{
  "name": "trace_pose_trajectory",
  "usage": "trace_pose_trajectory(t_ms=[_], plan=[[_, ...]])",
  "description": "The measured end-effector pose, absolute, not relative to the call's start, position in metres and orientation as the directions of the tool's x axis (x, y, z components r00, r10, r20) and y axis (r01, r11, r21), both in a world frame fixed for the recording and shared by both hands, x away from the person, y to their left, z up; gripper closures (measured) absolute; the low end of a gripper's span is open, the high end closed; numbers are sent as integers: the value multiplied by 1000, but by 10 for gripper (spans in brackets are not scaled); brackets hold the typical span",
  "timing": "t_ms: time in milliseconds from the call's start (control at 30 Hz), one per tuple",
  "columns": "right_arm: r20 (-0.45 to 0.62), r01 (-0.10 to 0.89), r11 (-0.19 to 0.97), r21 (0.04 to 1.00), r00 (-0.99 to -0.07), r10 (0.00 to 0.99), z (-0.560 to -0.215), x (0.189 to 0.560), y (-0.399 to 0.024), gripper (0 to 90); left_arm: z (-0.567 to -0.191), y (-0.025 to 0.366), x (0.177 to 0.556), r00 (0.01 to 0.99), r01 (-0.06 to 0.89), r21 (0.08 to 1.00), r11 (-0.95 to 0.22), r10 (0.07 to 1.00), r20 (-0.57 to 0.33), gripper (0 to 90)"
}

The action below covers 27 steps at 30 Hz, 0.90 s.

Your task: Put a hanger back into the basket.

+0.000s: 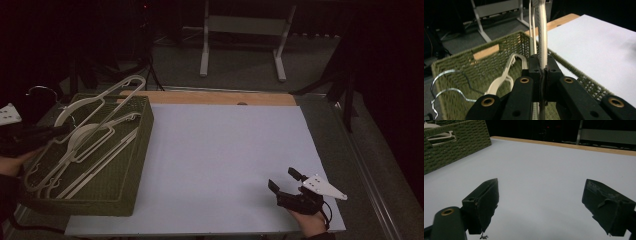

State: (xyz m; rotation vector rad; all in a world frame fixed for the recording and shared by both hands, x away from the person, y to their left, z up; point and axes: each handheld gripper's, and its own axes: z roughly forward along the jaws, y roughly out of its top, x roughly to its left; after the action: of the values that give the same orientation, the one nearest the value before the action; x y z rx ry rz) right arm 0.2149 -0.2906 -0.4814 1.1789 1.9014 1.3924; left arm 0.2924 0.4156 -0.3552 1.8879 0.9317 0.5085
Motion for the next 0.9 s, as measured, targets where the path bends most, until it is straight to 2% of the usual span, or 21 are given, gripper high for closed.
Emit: trace_pose_trajectory(t_ms=[400, 633, 900], plan=[[91, 344, 101, 933, -499, 862, -481, 214, -291, 140, -386, 429, 300, 600, 498, 826, -263, 792, -110, 870], [88, 345, 105, 933, -501, 861, -481, 214, -291, 140, -398, 422, 306, 593, 540, 793, -283, 796, -119, 870], [86, 344, 107, 933, -500, 862, -481, 214, -290, 140, -420, 413, 316, 566, 616, 737, -278, 807, -168, 869]])
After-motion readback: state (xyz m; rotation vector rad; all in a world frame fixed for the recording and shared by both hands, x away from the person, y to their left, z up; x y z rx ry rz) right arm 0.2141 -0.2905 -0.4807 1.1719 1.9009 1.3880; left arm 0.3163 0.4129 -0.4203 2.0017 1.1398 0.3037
